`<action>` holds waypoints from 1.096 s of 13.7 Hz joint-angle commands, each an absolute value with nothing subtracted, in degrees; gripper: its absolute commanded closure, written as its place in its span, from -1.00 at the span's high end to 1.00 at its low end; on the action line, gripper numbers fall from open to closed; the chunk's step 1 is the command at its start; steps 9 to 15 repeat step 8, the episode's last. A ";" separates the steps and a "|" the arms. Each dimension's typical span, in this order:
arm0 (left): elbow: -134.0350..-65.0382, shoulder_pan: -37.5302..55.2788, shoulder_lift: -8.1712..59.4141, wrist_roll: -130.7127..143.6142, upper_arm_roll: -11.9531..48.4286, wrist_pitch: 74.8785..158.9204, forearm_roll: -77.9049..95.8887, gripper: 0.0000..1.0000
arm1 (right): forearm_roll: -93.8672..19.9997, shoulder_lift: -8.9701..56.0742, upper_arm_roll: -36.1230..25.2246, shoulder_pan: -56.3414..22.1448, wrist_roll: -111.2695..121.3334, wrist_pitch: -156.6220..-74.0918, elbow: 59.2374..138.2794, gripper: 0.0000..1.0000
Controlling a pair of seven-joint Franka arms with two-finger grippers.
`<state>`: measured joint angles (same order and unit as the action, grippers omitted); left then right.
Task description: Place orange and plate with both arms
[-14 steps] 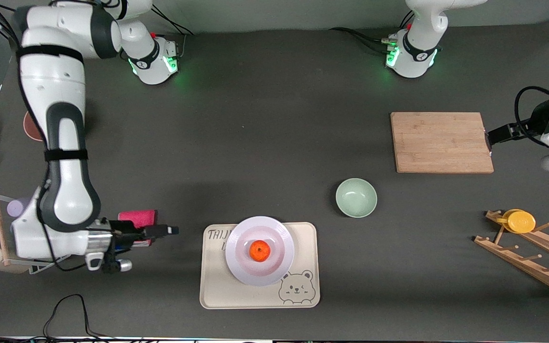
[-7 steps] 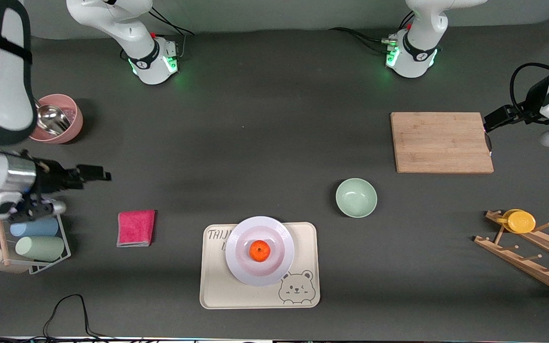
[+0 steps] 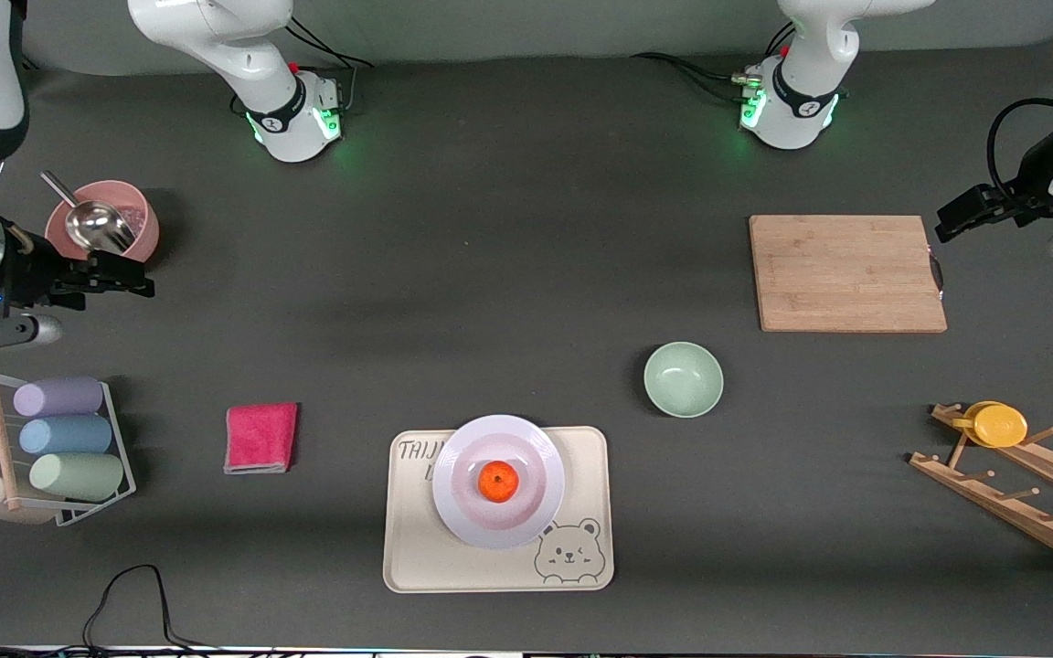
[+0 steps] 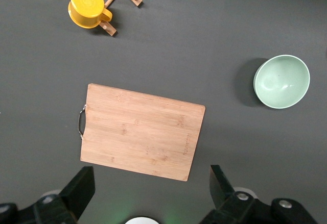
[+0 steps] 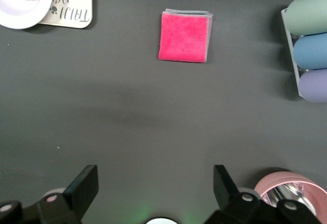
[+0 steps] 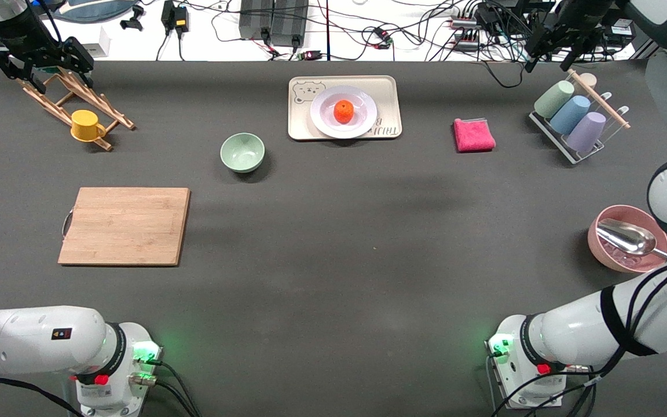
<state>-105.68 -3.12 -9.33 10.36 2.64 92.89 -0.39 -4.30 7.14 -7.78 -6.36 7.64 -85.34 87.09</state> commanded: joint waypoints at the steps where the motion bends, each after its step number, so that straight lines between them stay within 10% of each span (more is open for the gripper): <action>1: -105.38 -2.90 -9.84 9.40 2.29 92.99 -0.09 1.00 | -2.03 5.54 -7.20 -5.36 6.15 -85.17 88.42 1.00; 15: -104.77 -2.81 -9.93 9.58 2.29 92.29 0.18 1.00 | -0.35 5.19 -7.29 -5.54 5.98 -85.25 88.42 1.00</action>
